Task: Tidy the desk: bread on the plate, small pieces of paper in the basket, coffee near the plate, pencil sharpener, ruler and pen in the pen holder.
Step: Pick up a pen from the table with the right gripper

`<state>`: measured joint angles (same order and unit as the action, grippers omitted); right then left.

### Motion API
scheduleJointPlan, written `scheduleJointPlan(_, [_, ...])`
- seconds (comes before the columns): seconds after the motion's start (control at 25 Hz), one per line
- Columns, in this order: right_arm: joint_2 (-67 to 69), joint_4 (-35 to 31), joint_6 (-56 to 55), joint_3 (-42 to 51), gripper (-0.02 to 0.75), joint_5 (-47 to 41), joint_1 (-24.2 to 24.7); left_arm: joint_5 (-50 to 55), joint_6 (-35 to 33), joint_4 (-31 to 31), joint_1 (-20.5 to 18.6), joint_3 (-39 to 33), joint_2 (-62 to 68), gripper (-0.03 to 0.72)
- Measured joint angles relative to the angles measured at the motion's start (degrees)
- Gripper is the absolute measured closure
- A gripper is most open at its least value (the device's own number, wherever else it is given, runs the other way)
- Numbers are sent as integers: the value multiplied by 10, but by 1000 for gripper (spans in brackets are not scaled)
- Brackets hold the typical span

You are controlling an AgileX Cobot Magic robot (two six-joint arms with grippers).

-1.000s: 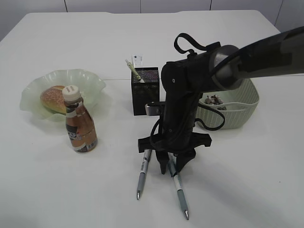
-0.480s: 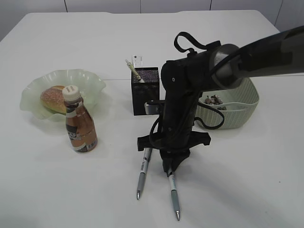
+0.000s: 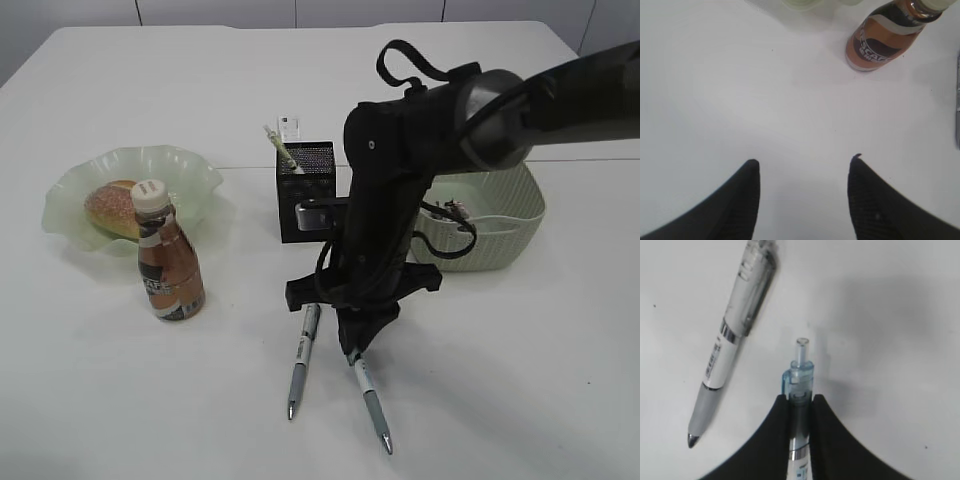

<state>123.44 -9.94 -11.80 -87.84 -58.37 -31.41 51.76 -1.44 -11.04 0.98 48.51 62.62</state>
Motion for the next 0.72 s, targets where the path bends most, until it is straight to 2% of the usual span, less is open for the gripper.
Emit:
scheduleJointPlan(0.28, [-2,-9,16,0,682,-5,3,2,0,0,0,0,0,274])
scheduleJointPlan(0.48, [-28,-49,55,0,682,-2,13,4,0,0,0,0,0,274])
scheduleJointPlan(0.64, [-72,-159,136,0,682,12,55,4,0,0,0,0,0,274])
scheduleJointPlan(0.72, [-88,-251,198,0,682,12,87,5,0,0,0,0,0,274])
